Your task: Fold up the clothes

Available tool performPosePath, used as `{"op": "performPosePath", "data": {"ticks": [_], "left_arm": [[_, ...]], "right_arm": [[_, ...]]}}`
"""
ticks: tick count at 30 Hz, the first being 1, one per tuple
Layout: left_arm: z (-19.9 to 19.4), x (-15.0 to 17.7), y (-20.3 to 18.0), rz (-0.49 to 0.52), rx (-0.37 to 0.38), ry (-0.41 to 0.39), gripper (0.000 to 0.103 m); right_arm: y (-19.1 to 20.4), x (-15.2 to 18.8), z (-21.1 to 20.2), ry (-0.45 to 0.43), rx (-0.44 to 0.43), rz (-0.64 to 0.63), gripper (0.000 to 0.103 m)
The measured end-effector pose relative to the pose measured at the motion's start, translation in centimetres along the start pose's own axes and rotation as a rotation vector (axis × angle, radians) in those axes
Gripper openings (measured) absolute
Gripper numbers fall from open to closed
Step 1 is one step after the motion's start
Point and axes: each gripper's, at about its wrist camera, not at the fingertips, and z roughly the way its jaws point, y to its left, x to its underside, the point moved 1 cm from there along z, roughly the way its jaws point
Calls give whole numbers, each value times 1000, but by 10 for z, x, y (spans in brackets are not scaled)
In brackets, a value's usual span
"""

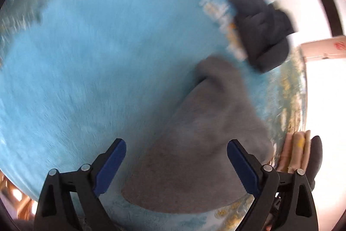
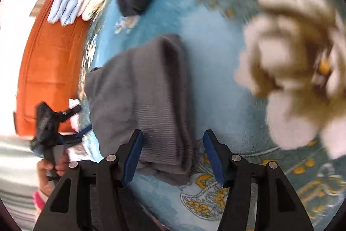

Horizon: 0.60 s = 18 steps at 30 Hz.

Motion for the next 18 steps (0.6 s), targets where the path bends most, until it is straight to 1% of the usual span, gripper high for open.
{"op": "performPosePath", "data": {"ticks": [1, 3, 5, 7, 9, 10, 11, 12, 13, 14, 15, 17, 18], "left_arm": [[8, -4, 0, -11, -10, 32, 96], [15, -12, -2, -14, 9, 54, 96], [19, -17, -5, -14, 7, 69, 96], [22, -19, -8, -21, 3, 86, 96], [22, -19, -10, -36, 10, 95, 89], [22, -19, -11, -45, 18, 97, 81], [21, -20, -12, -56, 22, 98, 77], [21, -20, -13, -71, 26, 99, 73], [19, -19, -15, -83, 32, 100, 65], [17, -19, -17, -89, 32, 98, 59], [14, -19, -21, -87, 26, 93, 56], [6, -17, -32, -71, 14, 81, 41], [1, -16, -39, -58, 10, 73, 39]], "right_arm": [[-8, -3, 2, -6, -45, 32, 62], [-17, -2, 5, -23, -132, 89, 62], [-28, -12, 8, -26, -211, 148, 62], [-32, -18, 13, -29, -221, 155, 61], [-32, -23, 15, -36, -213, 139, 61], [-31, -25, 18, -41, -203, 134, 60], [-32, -27, 19, -43, -196, 136, 58], [-33, -30, 20, -45, -188, 139, 54], [-36, -34, 20, -44, -176, 148, 45], [-38, -35, 21, -42, -173, 158, 41], [-38, -34, 24, -42, -175, 173, 39], [-34, -38, 22, -51, -168, 183, 28], [-28, -39, 18, -61, -154, 164, 27]]}}
